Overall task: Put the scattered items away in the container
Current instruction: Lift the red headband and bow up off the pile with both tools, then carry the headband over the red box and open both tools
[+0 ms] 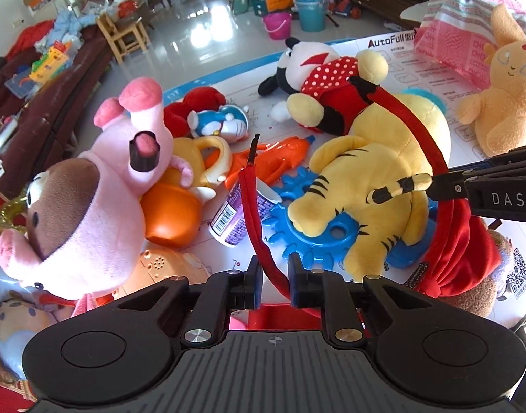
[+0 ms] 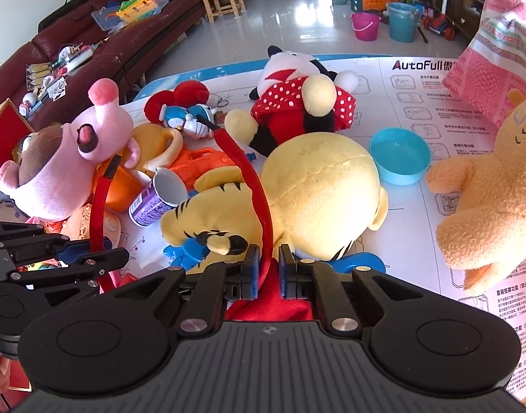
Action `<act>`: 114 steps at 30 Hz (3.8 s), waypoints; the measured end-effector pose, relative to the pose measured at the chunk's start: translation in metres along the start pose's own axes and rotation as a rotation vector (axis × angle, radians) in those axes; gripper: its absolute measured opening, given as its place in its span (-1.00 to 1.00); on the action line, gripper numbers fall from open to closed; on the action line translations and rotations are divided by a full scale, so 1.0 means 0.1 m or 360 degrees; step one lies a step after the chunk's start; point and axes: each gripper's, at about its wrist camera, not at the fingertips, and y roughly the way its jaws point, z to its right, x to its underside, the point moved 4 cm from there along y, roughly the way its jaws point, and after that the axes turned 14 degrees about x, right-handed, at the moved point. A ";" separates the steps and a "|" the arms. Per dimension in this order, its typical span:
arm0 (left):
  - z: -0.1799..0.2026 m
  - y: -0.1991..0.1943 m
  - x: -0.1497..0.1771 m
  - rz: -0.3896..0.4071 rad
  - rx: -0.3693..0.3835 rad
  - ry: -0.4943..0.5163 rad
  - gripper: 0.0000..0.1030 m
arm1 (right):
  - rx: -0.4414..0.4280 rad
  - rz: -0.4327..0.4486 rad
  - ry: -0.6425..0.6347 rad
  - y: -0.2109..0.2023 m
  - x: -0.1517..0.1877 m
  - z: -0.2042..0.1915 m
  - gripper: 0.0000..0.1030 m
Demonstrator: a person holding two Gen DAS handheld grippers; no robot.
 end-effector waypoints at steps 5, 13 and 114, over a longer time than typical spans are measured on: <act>0.01 -0.08 0.02 0.0004 0.0012 -0.0006 -0.80 | 0.0009 0.0029 0.0005 -0.11 0.00 -0.02 -0.75; 0.02 -0.27 0.06 0.0016 -0.0014 0.0016 -0.79 | 0.0023 0.0083 -0.0028 -0.31 -0.02 -0.10 -0.76; -3.27 -2.67 1.34 0.0625 -0.0397 -0.1324 0.73 | -0.0527 0.0810 -0.1331 -1.64 -1.08 -4.74 0.72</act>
